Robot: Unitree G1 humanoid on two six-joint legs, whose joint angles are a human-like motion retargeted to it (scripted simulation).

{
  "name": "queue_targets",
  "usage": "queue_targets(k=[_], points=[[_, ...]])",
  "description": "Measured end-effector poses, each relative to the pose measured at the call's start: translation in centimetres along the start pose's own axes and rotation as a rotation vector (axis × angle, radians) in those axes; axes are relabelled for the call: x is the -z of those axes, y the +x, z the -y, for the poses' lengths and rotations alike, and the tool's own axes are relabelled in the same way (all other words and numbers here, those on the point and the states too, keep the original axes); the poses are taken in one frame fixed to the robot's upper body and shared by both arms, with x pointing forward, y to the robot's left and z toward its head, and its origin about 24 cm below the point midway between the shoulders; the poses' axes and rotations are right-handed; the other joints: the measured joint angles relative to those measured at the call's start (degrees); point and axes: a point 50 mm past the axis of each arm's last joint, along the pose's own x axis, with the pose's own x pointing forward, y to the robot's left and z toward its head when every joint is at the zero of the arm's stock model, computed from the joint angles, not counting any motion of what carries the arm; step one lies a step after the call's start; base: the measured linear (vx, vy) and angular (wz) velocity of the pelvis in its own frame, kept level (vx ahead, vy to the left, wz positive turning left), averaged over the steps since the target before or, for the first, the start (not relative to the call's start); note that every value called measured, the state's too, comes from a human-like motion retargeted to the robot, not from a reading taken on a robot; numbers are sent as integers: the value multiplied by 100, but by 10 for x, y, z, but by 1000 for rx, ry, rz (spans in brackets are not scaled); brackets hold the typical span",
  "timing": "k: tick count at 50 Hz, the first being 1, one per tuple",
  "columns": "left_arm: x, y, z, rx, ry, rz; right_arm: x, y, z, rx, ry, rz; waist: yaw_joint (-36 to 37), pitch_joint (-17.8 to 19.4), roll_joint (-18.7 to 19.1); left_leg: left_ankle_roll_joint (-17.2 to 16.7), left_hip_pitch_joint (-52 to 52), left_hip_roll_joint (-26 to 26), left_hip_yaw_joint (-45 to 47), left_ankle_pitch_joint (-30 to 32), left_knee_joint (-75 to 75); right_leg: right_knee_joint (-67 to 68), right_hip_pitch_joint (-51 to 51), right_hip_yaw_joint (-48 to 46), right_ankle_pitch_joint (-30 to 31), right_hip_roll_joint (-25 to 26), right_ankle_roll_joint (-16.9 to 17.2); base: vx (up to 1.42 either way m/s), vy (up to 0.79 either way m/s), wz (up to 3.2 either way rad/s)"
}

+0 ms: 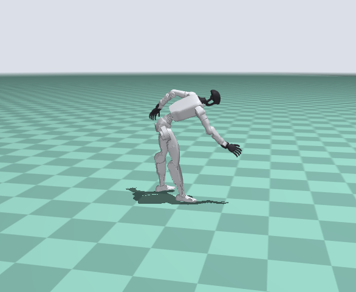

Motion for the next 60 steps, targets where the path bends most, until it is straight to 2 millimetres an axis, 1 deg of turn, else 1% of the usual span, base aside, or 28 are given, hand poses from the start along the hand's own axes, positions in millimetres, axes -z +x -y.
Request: queue_targets(k=[4,8,12,16,17,18,19,22,25,30,34,35,37,38,40,43,46,50,54,57,60], points=[[6,-4,4,10,-51,-27,9,-8,-10,-22,-14,-47,11,0,274,108,-864,-164,-16,194,0,2,-875,76,226,-160,0,-8,11,54],[8,-5,9,19,-119,-45,8,-10,-17,-53,-16,-82,-7,0,523,251,-1719,-303,-37,378,0,73,-1760,127,422,-313,0,-7,13,68],[2,0,16,25,-200,-47,1,-2,-13,-38,-83,-99,64,0,697,469,-2524,-443,-6,544,0,180,-2629,189,604,-467,0,-5,13,82],[-4,5,23,25,-268,-47,-8,8,-4,-32,-98,-144,132,0,816,659,-3143,-570,62,675,0,298,-3338,284,750,-602,0,-3,13,83],[-6,6,24,35,-265,-35,-11,11,-1,-28,-92,-151,154,0,829,669,-3424,-563,130,564,297,424,-3548,302,736,-647,0,-11,12,81],[-9,7,26,86,-236,-16,-16,17,5,-31,-68,-181,187,0,832,621,-4014,-479,299,173,1189,754,-3879,307,630,-722,0,-14,12,70],[-11,8,28,103,-238,-5,-19,20,7,-32,-48,-200,220,0,849,613,-4310,-436,365,8,1601,875,-4039,303,610,-748,0,-12,10,49],[-13,10,29,93,-285,7,-23,23,12,-20,-14,-224,284,0,902,624,-4624,-396,407,-116,1995,898,-4179,300,671,-757,0,-2,9,8],[-12,9,28,78,-311,9,-26,24,14,-2,-16,-204,271,0,921,585,-4646,-394,424,-149,2137,860,-4108,284,719,-767,0,0,8,-26],[-7,6,27,86,-254,1,-26,18,6,8,-66,-81,115,0,834,474,-4104,-432,410,-103,1994,692,-3526,179,788,-761,0,-1,6,-65],[-2,6,33,117,-170,-15,-18,9,0,-37,-71,6,-4,0,685,400,-3218,-470,416,-75,1678,531,-2723,97,827,-729,0,0,6,-91],[0,6,34,119,-149,-21,-13,7,0,-50,-73,19,-23,0,645,388,-2925,-485,421,-62,1562,482,-2468,82,837,-720,0,2,7,-94],[-3,9,35,103,-122,-9,-11,6,4,-54,-69,40,-19,0,544,370,-2423,-486,432,-100,1435,438,-2018,68,815,-694,0,3,7,-90],[-3,11,35,87,-102,-9,-7,6,6,-54,-69,42,-10,0,497,363,-2103,-490,439,-111,1339,400,-1735,65,803,-675,0,7,7,-91],[-3,15,32,-17,-120,-27,0,4,11,-36,-85,35,28,0,306,482,-883,-685,289,395,0,-74,-983,204,978,-588,0,12,8,-90],[-8,22,29,-95,-80,-13,-4,7,19,-3,-32,48,124,0,119,466,-87,-615,355,173,0,-106,-203,239,842,-489,0,10,5,-86],[-11,28,20,-175,-28,-14,-10,7,23,10,39,62,238,-50,-134,430,761,-496,440,-90,0,-106,602,297,631,-337,0,12,1,-84],[-9,31,1,-264,43,-47,-15,3,21,-16,123,81,412,-396,-529,288,1750,-295,575,-414,0,-106,1527,379,324,-95,0,18,0,-71],[-8,31,-18,-331,100,-77,-26,2,21,-47,198,102,538,-916,-919,59,2511,-98,713,-627,0,-106,2242,456,42,119,0,22,1,-51],[-11,31,-30,-373,133,-85,-42,7,25,-52,262,119,570,-1276,-1172,-12,2973,-33,791,-727,0,-45,2661,515,-152,193,0,20,9,-32],[-17,33,-38,-409,157,-80,-64,15,34,-40,334,140,565,-1598,-1397,-16,3336,6,840,-803,0,73,2969,573,-349,217,0,18,8,-21]])
